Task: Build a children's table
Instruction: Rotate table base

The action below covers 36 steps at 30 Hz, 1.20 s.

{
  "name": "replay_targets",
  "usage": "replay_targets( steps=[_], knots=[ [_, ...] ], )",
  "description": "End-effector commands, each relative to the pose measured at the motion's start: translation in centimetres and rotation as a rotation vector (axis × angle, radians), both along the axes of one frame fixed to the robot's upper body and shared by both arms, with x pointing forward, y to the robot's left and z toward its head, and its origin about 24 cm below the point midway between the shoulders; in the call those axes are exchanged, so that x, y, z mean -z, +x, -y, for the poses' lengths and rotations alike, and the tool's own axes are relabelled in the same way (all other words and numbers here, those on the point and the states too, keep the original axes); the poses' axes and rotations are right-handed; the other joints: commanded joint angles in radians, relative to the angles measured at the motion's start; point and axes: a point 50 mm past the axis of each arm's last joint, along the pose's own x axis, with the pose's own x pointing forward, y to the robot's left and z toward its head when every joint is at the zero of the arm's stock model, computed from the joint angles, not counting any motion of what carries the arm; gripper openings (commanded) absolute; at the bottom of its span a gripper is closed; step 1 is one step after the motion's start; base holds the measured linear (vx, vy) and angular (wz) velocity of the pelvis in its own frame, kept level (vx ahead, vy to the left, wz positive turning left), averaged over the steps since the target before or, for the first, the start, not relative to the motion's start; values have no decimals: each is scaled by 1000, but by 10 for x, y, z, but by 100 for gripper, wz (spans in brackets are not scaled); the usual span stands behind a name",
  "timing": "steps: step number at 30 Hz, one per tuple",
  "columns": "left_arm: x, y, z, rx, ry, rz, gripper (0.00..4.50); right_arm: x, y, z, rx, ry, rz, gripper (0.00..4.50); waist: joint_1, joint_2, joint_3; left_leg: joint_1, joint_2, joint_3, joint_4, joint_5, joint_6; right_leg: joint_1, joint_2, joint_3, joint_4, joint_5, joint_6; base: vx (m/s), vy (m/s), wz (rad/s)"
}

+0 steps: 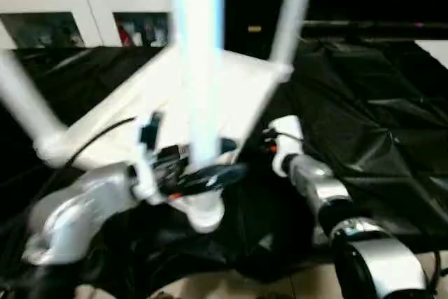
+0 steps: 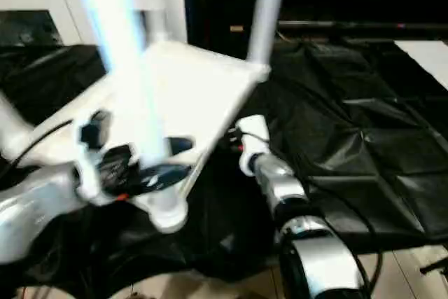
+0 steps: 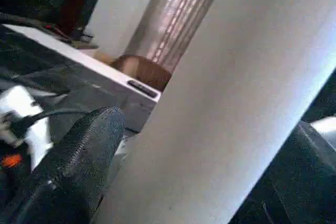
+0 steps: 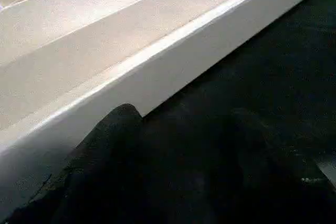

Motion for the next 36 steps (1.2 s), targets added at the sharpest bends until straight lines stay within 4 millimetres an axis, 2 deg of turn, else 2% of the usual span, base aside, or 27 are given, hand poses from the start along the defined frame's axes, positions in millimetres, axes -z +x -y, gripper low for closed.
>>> replay_targets(
  steps=[1, 4, 6, 7, 8, 9, 12, 13, 14, 16, 20, 22, 23, 27, 28, 31, 32, 36],
  knots=[
    [-3, 2, 14, 32, -2, 22, 443, -7, 2, -17, -76, 12, 17, 315, 8, 5, -61, 11, 8, 6, -71, -280, -14, 47, -31, 35, -72, -227, -220, 0, 0, 0],
    [1, 12, 28, -7, 31, 48, 443, -6, 2, -15, -62, 8, 16, 315, 9, 7, -62, 10, 8, 6, -71, -270, -7, 50, -32, 35, -75, -205, -220, 0, 0, 0],
    [9, 22, 39, -75, 121, 90, 443, -6, 3, -10, -37, -2, 21, 315, 10, 8, -61, 10, 9, 4, -71, -276, -5, 51, -33, 35, -78, -215, -212, 0, 0, 0],
    [11, 24, 41, -93, 136, 103, 443, -6, 3, -8, -28, 2, 21, 315, 11, 18, -62, 11, 9, 4, -70, -282, -9, 51, -34, 35, -76, -218, -210, 0, 0, 0],
    [13, 26, 42, -107, 150, 106, 443, -6, 3, -7, -22, 7, 20, 315, 9, 9, -62, 7, 7, 3, -70, -283, -8, 55, -35, 34, -78, -227, -203, 0, 0, 0],
    [18, 30, 43, -151, 211, 151, 443, -6, 3, -2, -11, 12, 18, 315, 9, 8, -64, 7, 8, 2, -70, -272, -4, 56, -36, 34, -79, -222, -203, 0, 0, 0],
    [22, 32, 45, -174, 235, 157, 443, -4, 2, 4, -3, 18, 16, 315, 10, 9, -66, 8, 9, 4, -67, -252, 4, 54, -35, 34, -75, -189, -222, 0, 0, 0],
    [22, 33, 47, -187, 221, 162, 443, -3, 2, 9, -4, 18, 17, 315, 10, 20, -65, 10, 10, 5, -67, -261, 1, 52, -33, 33, -76, -180, -232, 0, 0, 0],
    [22, 33, 47, -196, 210, 167, 443, -3, 1, 12, -4, 17, 17, 315, 11, 27, -65, 10, 10, 3, -67, -268, -1, 53, -34, 32, -74, -176, -238, 0, 0, 0],
    [24, 35, 47, -219, 196, 184, 443, -2, 0, 20, 3, 10, 21, 315, 14, 21, -65, 9, 9, 5, -66, -274, 10, 55, -33, 31, -76, -170, -250, 0, 0, 0],
    [28, 41, 37, -294, 203, 222, 443, -5, -2, 42, -16, -7, 44, 315, 21, 21, -63, 11, 11, 5, -67, -288, 16, 54, -34, 31, -79, -202, -246, 0, 0, 0],
    [34, 41, 30, -275, 242, 298, 443, -8, -5, 50, -61, -22, 59, 315, 28, 17, -62, 11, 10, 4, -68, -294, 17, 55, -35, 32, -83, -231, -228, 0, 0, 0],
    [36, 41, 28, -272, 257, 329, 443, -9, -6, 53, -78, -28, 64, 315, 29, 16, -61, 11, 10, 2, -70, -310, 19, 54, -36, 31, -89, -274, -203, 0, 0, 0],
    [49, 41, 10, -149, 391, 281, 443, -14, -14, 65, -203, -72, 86, 315, 28, 17, -59, 10, 8, 2, -71, -320, 14, 51, -34, 30, -90, -327, -179, 0, 0, 0],
    [51, 42, 6, -140, 413, 291, 443, -15, -15, 68, -220, -82, 95, 315, 26, 20, -59, 12, 10, 2, -71, -322, 12, 49, -34, 31, -90, -330, -185, 0, 0, 0],
    [54, 42, 0, -95, 439, 300, 443, -19, -17, 74, -251, -87, 106, 315, 28, 19, -58, 13, 10, 3, -71, -324, 12, 47, -36, 31, -92, -331, -202, 0, 0, 0],
    [55, 44, -5, -64, 461, 311, 428, -23, -19, 77, -296, -98, 112, 315, 28, 22, -57, 14, 10, 3, -71, -330, 12, 46, -34, 31, -92, -330, -205, 0, 0, 0],
    [61, 46, -18, 42, 564, 347, 397, -29, -30, 80, -460, -145, 98, 315, 38, 22, -60, 13, 11, 2, -71, -311, 25, 51, -32, 31, -89, -297, -196, 0, 0, 0]
  ],
)
